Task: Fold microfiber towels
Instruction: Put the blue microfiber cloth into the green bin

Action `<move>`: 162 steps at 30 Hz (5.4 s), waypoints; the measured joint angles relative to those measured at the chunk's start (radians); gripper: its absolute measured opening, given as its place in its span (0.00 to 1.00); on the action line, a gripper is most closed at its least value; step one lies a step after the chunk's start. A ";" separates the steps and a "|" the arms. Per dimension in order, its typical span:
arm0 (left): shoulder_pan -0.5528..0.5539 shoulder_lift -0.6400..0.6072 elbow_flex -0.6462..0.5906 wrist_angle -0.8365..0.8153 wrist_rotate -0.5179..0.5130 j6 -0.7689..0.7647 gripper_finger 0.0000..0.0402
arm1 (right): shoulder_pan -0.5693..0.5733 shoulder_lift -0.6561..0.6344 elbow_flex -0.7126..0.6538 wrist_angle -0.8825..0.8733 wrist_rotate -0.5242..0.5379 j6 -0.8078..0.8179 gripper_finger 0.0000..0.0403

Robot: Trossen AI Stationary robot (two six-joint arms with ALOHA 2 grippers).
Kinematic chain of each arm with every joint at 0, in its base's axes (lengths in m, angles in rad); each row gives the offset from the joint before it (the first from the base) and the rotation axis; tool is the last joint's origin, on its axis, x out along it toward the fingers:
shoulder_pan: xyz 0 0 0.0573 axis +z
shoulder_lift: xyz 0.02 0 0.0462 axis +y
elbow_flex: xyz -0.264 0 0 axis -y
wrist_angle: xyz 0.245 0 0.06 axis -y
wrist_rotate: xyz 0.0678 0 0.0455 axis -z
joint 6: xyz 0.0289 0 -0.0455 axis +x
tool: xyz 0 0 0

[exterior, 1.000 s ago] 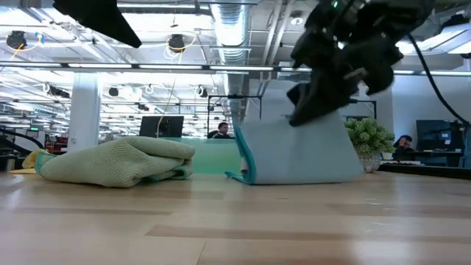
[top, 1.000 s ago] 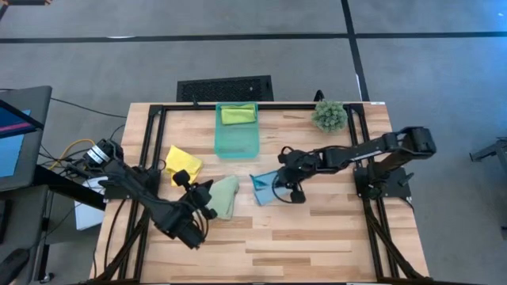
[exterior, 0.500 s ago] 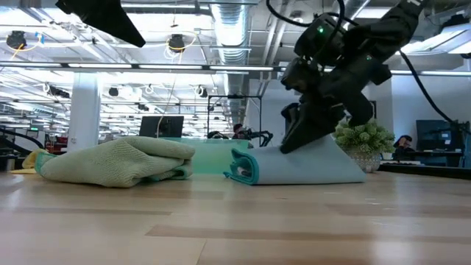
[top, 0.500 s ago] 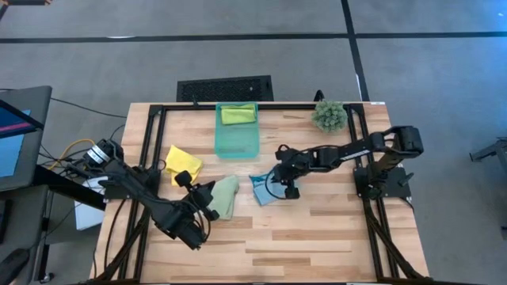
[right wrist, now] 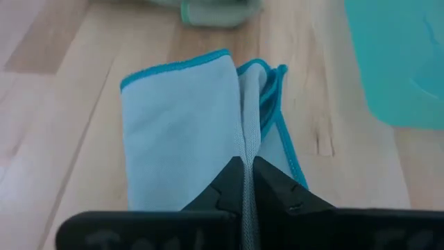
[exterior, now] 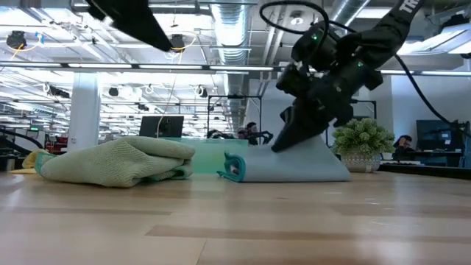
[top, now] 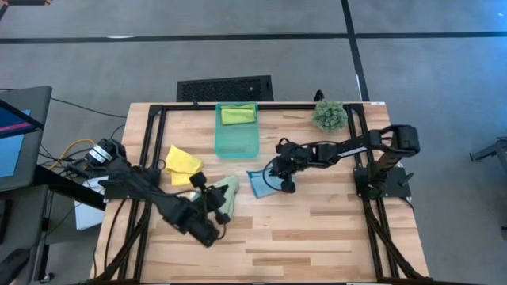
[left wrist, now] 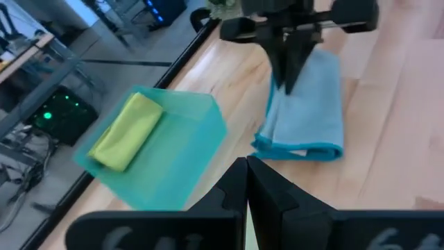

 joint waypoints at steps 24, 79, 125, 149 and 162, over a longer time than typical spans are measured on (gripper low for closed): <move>0.324 0.001 -0.435 1.178 0.422 0.471 0.00 | 0.148 -0.001 -0.003 -0.120 -0.051 -0.017 0.11; 0.351 0.526 0.065 1.076 1.161 0.703 0.00 | 0.425 -0.003 -0.028 -0.056 0.131 0.055 0.23; 0.086 0.092 0.065 0.099 0.389 0.263 0.00 | 0.367 0.193 0.060 0.007 -0.073 -0.047 0.07; -0.220 -0.044 0.065 -0.003 -0.001 0.094 0.00 | 0.233 0.006 0.333 -0.043 0.296 -0.122 0.06; -0.218 -0.044 0.065 -0.007 -0.010 0.102 0.00 | -0.138 0.201 0.442 0.109 0.143 -0.096 0.06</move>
